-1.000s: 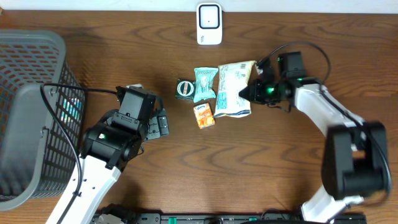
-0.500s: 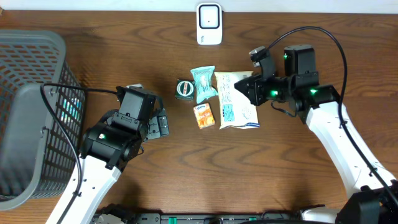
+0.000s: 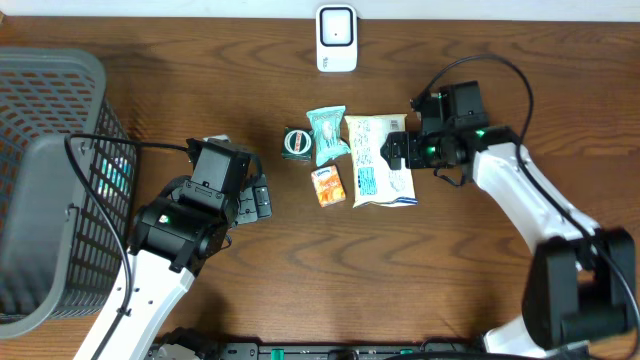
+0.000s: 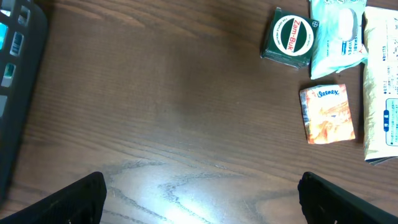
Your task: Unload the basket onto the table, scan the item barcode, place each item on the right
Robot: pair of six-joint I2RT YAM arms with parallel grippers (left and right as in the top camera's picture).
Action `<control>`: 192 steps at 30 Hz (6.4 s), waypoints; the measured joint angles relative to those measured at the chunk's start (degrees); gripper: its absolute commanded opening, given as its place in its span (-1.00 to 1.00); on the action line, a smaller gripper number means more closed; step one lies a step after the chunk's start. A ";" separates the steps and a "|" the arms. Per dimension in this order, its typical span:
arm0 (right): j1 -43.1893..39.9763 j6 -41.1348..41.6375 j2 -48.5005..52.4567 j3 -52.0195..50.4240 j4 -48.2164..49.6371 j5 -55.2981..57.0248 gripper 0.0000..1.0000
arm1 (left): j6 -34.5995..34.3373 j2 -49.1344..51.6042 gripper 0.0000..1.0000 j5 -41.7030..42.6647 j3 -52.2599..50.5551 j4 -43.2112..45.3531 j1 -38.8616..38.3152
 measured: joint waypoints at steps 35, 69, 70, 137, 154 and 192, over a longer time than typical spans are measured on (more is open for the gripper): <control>-4.59 5.05 19.26 1.81 8.35 -31.67 -0.98 | 0.00 0.00 0.95 0.00 0.00 0.02 0.00; 10.27 -19.67 -12.07 -0.11 1.18 -27.15 -0.98 | 0.00 0.00 0.95 0.00 0.00 0.00 0.00; 10.64 -20.28 -12.07 -0.11 1.29 -27.15 -0.98 | 0.00 0.00 0.95 0.00 0.00 0.02 0.00; 10.91 -22.49 -12.07 -0.11 2.01 -26.03 -0.97 | 0.00 0.00 0.96 0.00 0.00 0.00 0.00; 10.91 -22.51 -12.07 -0.11 2.01 -26.03 -0.98 | 0.00 0.00 0.96 0.00 0.00 0.00 0.00; 10.91 -22.51 -12.07 -0.11 1.53 -23.06 -0.97 | 0.00 0.00 0.95 0.00 0.00 0.02 0.00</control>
